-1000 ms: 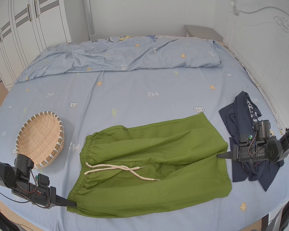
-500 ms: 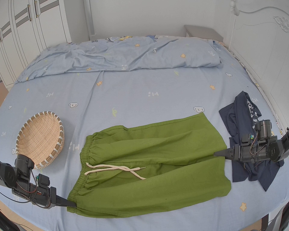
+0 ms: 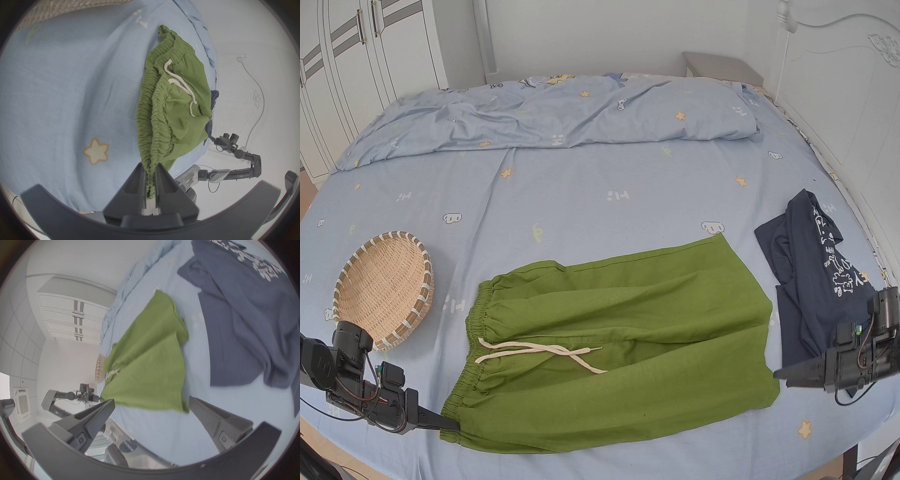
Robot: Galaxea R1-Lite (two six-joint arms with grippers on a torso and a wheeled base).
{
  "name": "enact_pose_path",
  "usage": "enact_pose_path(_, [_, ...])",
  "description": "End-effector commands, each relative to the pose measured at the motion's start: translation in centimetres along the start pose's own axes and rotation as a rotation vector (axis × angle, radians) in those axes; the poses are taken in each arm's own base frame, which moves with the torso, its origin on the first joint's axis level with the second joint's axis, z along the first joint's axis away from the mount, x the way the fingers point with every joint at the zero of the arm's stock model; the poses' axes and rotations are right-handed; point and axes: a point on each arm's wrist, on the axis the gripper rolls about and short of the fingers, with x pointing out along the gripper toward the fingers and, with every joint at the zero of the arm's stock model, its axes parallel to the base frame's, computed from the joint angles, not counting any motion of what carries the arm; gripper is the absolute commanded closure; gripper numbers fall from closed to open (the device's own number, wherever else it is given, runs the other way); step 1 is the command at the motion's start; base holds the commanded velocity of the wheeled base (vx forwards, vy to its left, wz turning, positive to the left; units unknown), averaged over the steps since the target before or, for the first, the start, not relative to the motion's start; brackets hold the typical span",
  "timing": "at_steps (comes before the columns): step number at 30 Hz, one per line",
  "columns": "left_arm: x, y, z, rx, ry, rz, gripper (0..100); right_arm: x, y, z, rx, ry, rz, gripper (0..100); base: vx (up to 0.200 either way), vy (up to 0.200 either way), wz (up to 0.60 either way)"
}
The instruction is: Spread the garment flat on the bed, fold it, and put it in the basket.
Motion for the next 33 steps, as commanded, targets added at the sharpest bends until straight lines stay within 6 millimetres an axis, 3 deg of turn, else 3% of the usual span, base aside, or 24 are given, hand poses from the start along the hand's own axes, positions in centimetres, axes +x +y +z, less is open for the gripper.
enact_pose_path(1, [0.2,0.2,0.3,-0.007,0.007,0.000,100,-0.5,0.4,-3.3,-0.037,0.056,0.018,0,0.000,0.000,0.00])
enact_pose_path(11, [0.2,0.3,0.6,-0.008,0.000,0.000,100,1.3,0.1,-4.8,-0.066,0.136,0.044,0,0.000,0.000,0.00])
enact_pose_path(21, [0.2,0.3,0.6,-0.006,0.000,0.000,100,3.5,-2.6,-3.8,-0.036,0.136,0.014,0,0.000,0.000,0.00])
enact_pose_path(33, [0.3,0.3,0.6,-0.008,0.006,-0.001,100,4.6,-3.9,-3.2,-0.045,0.116,-0.028,0,0.000,0.000,0.00])
